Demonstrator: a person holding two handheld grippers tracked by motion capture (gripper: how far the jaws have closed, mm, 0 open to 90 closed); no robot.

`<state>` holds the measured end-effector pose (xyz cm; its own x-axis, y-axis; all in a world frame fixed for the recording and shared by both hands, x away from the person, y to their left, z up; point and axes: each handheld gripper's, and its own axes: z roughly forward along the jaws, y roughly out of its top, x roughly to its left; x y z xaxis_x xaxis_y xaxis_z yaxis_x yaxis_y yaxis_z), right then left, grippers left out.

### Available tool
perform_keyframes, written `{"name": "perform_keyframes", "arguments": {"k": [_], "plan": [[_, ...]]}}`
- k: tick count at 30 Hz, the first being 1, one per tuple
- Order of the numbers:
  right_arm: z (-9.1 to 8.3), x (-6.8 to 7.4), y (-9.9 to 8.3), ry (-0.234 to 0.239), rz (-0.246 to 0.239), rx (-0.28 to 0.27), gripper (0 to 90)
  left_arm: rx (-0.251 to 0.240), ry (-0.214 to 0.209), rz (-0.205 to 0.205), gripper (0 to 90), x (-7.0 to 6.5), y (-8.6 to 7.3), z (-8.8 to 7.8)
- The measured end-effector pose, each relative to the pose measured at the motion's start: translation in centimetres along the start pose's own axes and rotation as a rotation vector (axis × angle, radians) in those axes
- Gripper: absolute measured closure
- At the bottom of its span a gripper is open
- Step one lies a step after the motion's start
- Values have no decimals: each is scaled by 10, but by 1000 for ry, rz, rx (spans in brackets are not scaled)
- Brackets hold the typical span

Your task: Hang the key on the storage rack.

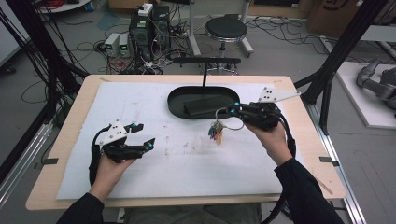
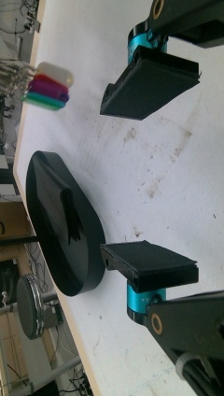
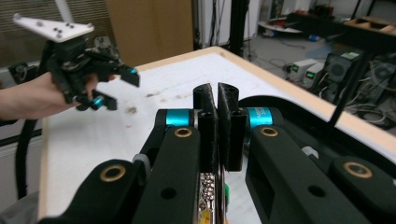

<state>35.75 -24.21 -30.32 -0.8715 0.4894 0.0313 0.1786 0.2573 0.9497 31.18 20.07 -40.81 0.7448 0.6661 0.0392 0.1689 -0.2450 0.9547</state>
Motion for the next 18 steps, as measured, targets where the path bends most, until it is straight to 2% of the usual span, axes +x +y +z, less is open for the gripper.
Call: {"name": "perform_keyframes", "arguments": {"k": [18], "plan": [[1, -48, 25, -116, 20, -50, 876, 0, 11, -6, 281, 0, -2, -4]]}}
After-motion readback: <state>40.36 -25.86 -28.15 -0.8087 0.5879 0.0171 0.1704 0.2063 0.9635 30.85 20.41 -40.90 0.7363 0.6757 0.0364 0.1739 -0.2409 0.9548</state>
